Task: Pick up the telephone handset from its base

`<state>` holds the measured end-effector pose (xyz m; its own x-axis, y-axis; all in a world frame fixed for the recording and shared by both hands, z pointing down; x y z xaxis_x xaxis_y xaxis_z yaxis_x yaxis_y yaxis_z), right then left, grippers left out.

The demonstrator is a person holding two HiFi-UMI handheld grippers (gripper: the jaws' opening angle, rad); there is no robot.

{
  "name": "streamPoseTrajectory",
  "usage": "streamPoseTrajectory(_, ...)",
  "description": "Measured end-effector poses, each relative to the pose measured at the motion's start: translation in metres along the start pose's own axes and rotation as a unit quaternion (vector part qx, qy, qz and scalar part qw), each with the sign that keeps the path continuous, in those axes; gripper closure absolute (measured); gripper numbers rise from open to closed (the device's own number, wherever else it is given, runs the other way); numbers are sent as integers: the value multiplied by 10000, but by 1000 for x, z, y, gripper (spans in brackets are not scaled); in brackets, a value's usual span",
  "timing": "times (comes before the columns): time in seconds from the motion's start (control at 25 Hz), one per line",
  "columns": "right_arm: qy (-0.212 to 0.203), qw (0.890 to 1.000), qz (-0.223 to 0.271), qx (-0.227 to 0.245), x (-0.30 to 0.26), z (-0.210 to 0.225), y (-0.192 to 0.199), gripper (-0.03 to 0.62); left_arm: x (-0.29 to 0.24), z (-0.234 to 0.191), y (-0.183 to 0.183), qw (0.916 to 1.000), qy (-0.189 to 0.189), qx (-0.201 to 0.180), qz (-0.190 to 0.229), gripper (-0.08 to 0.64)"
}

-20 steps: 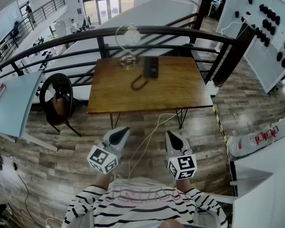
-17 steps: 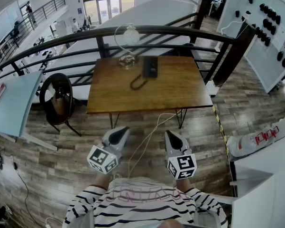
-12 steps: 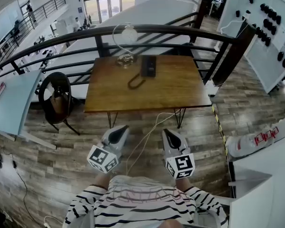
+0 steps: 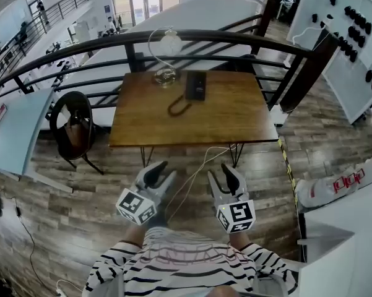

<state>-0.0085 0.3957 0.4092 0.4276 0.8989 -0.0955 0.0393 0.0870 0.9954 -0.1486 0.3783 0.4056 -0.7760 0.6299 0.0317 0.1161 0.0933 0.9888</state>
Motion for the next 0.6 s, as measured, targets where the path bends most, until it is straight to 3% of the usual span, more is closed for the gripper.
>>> streamPoseTrajectory(0.2, 234, 9997, -11, -67, -41, 5, -4, 402, -13, -38, -3, 9996, 265, 92, -40, 405)
streamPoseTrajectory(0.6, 669, 9976, -62, -148, -162, -2, -23, 377, -41, -167, -28, 9975, 670, 159, -142, 402)
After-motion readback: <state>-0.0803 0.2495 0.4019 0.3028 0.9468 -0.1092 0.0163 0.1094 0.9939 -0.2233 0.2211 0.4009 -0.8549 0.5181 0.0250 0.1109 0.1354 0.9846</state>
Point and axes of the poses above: the fingertips, and each gripper's own axes: x backward along the fingers, z to its right, y out of its underside, the point moved 1 cm from there along x, backward along the fingers, and after that the axes turned 1 degree about x, right-handed, at the moved point
